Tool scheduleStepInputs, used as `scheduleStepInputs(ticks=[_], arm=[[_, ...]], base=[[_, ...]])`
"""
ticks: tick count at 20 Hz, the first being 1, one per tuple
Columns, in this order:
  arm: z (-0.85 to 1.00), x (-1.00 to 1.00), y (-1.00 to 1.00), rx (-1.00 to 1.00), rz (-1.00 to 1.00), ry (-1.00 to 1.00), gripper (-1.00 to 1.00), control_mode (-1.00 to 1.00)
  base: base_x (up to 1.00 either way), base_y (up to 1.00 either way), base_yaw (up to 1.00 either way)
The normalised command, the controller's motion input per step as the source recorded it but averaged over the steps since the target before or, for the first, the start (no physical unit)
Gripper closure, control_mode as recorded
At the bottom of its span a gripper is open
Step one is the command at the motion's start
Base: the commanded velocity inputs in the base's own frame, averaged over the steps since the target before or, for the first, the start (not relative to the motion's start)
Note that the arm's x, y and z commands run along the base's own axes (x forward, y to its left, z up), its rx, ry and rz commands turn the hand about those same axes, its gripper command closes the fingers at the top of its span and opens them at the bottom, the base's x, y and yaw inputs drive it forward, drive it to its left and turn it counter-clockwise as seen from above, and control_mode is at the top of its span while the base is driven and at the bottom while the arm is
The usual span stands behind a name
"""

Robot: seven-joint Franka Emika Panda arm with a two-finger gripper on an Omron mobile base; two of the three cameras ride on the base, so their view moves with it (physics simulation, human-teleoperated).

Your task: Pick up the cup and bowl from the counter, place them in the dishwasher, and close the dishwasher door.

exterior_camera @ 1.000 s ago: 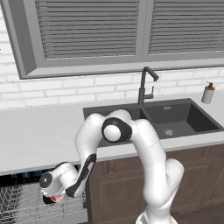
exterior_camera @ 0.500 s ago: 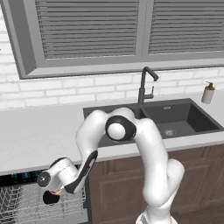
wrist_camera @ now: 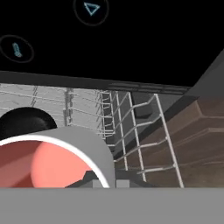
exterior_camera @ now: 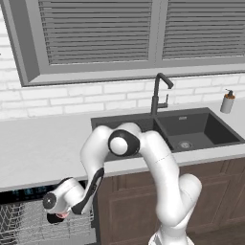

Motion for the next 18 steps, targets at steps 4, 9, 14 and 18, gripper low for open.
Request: scheduleStepInputs(ticks=[4,9,14,18], arm=[[-0.54,0.00,0.00,-0.04,0.00,0.02,1.00,-1.00],[-0.35,-0.15,0.00,-0.02,0.00,0.07,1.00,-1.00],[-0.03,-0.73,-0.02,0.01,0.00,0.09,1.00,-1.00],[0.00,-0.95,-0.10,0.04,0.00,0.02,1.00,-1.00]], base=[[0.00,0.00,0.00],[0.00,0.00,0.00],[0.00,0.00,0.00],[0.00,0.00,0.00]])
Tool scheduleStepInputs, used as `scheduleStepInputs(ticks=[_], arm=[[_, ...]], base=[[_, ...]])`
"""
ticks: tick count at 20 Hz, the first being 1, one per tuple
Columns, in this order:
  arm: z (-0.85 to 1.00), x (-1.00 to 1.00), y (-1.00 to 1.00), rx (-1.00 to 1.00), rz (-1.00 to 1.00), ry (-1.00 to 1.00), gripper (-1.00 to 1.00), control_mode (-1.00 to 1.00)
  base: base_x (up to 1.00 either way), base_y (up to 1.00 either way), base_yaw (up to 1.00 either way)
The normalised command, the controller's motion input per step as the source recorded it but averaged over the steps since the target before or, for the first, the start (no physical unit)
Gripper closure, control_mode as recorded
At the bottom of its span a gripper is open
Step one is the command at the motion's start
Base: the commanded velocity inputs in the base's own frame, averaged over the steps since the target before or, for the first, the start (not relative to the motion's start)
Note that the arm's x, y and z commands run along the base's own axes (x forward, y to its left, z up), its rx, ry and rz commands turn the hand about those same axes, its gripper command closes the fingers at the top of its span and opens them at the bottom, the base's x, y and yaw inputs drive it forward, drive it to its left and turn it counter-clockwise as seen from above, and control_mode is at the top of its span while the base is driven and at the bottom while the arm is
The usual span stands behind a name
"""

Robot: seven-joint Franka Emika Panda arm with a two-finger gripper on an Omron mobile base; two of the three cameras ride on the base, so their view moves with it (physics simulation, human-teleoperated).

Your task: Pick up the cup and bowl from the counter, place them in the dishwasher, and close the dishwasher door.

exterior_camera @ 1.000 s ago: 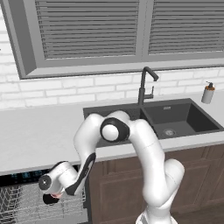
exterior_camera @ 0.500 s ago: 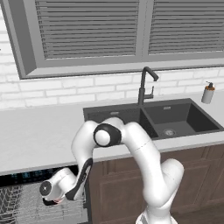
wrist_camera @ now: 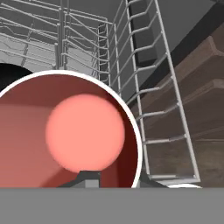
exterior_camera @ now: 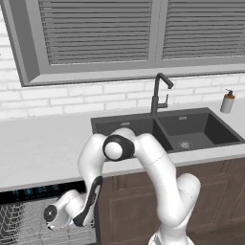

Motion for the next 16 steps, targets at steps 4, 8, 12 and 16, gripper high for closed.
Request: scheduleStepInputs(ticks=[4,8,12,16], arm=[[-0.04,-0.05,-0.06,0.00,0.00,0.01,1.00,-1.00],[0.00,0.08,0.00,0.00,0.00,0.04,1.00,-1.00],[-0.03,0.00,0.00,0.00,0.00,0.02,1.00,-1.00],[-0.30,0.11,0.00,0.00,-0.02,0.04,1.00,-1.00]], base=[[0.00,0.00,0.00],[0.00,0.00,0.00],[0.00,0.00,0.00],[0.00,0.00,0.00]])
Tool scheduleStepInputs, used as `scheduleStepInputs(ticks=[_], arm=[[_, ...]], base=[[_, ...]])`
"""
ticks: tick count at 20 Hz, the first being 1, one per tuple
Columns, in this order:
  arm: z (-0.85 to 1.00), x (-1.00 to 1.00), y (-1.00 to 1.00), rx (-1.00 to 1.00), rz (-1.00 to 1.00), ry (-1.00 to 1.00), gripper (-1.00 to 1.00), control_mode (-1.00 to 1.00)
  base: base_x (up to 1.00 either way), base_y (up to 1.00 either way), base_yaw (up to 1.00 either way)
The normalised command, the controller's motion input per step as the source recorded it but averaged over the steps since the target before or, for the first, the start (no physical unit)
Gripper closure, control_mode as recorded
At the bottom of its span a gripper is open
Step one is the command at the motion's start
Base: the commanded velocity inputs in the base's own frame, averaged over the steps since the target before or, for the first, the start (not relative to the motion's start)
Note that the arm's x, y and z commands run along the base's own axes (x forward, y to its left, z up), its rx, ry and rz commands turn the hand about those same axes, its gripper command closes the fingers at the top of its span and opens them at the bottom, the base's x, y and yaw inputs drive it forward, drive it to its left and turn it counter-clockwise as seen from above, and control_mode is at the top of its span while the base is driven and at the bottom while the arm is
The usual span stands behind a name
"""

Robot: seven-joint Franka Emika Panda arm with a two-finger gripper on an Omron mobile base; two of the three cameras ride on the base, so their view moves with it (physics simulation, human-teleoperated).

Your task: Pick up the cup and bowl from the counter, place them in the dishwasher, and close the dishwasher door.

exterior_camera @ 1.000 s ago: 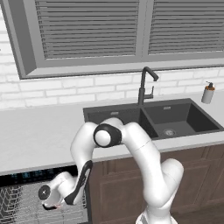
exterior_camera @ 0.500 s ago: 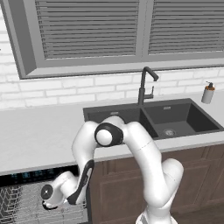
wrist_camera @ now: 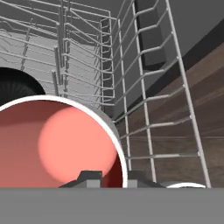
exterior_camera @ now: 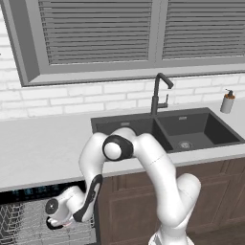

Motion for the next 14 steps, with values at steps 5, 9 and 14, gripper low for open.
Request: scheduleStepInputs(ticks=[5,9,14], arm=[[-0.23,0.42,0.05,0.00,-0.07,0.00,1.00,-1.00],[-0.37,0.21,0.00,0.00,-0.03,0.00,1.00,-1.00],[-0.29,0.00,0.00,0.00,-0.05,0.08,-1.00,-1.00]], base=[[0.00,0.00,0.00],[0.00,0.00,0.00],[0.00,0.00,0.00]])
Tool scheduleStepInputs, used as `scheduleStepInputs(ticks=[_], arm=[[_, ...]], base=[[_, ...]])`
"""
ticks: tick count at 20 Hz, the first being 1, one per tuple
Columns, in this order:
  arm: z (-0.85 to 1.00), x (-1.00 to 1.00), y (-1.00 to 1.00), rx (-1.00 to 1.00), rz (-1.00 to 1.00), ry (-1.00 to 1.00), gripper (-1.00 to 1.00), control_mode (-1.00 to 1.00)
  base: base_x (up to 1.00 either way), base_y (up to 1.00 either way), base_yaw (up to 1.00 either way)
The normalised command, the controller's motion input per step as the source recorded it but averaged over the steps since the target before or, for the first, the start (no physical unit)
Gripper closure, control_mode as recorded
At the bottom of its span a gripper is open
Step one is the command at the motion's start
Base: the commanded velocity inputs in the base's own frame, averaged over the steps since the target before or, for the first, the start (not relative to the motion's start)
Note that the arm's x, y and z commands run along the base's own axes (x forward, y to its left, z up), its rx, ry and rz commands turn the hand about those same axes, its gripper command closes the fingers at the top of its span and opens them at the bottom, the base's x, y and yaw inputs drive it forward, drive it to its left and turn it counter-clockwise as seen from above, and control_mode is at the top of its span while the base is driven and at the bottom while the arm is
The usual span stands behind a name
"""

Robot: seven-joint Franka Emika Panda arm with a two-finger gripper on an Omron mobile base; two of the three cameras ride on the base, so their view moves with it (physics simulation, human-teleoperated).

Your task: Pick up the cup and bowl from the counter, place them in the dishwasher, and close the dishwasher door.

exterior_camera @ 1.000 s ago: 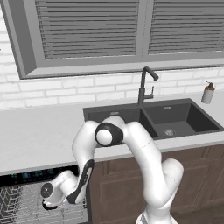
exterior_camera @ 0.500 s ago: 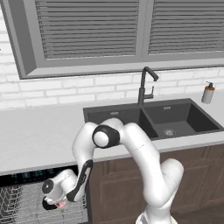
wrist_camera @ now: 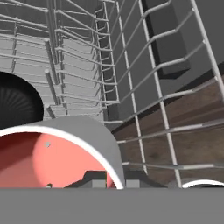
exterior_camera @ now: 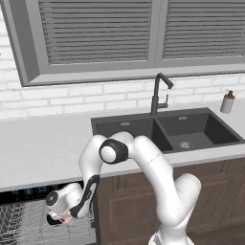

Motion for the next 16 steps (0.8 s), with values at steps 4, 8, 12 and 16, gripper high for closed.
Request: scheduleStepInputs(ticks=[4,8,12,16], arm=[[-0.10,0.00,0.00,0.00,-0.03,0.02,-1.00,-1.00],[0.04,0.00,0.00,-0.01,-0.02,0.00,-1.00,-1.00],[0.53,0.00,0.00,0.03,-0.02,0.00,-1.00,-1.00],[0.82,-0.02,-0.02,0.16,0.00,-0.03,-1.00,-1.00]], base=[[0.00,0.00,0.00],[0.00,0.00,0.00],[0.00,0.00,0.00],[0.00,0.00,0.00]])
